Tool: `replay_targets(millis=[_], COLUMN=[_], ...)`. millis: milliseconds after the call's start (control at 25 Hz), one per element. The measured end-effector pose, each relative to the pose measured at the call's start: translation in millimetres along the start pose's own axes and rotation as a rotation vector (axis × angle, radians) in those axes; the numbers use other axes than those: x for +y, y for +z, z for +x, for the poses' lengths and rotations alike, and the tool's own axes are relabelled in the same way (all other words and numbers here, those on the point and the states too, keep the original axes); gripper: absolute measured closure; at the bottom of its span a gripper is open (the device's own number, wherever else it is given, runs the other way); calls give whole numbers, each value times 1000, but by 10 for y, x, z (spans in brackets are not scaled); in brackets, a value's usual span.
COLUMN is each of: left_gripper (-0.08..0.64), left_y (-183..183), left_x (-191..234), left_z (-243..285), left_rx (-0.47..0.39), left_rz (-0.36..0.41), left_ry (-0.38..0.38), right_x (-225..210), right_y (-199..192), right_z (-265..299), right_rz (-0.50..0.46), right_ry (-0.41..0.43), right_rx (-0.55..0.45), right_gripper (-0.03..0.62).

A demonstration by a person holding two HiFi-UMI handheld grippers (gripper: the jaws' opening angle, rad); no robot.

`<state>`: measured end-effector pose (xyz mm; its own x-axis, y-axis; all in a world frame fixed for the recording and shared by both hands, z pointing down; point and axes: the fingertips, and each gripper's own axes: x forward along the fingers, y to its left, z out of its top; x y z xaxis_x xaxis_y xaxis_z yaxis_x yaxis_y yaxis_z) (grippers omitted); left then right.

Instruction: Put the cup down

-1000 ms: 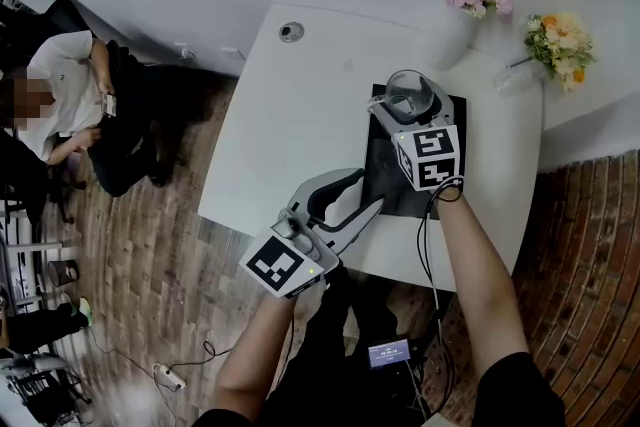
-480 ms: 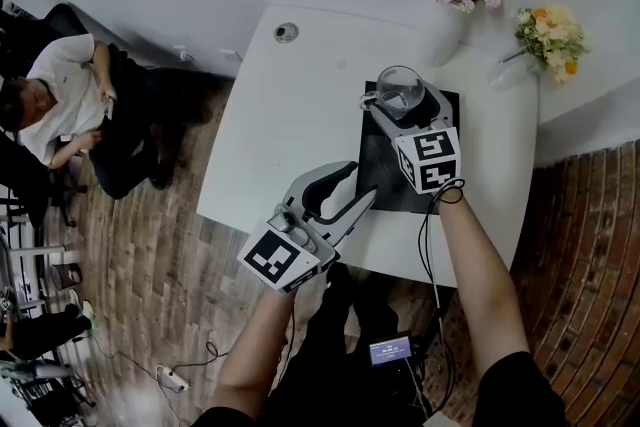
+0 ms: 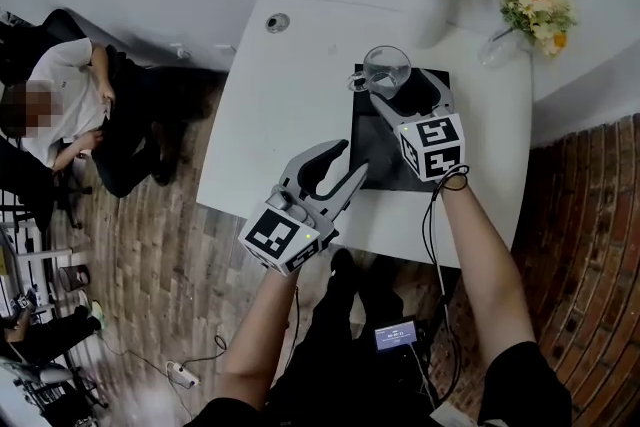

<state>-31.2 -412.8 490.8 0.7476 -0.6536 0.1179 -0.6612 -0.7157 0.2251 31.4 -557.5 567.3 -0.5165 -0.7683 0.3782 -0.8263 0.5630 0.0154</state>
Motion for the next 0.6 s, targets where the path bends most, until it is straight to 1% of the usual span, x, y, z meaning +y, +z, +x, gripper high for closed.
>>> replay_targets(millis=[120, 280, 440, 600], left_gripper=[405, 405, 405, 405], left_y=[36, 54, 75, 91], left_x=[-23, -102, -152, -182], left_z=[12, 22, 21, 30], left_rx=[-9, 5, 4, 13], left_rz=[1, 21, 22, 29], left_ry=[11, -4, -4, -4], right_x=[-3, -12, 7, 78], right_y=[6, 24, -3, 81], right_z=[-78, -175, -296, -475], right_rz=[15, 39, 88, 135], right_ry=[2, -2, 2, 27], right_rx=[2, -1, 1, -28], right_gripper=[190, 191, 192, 192])
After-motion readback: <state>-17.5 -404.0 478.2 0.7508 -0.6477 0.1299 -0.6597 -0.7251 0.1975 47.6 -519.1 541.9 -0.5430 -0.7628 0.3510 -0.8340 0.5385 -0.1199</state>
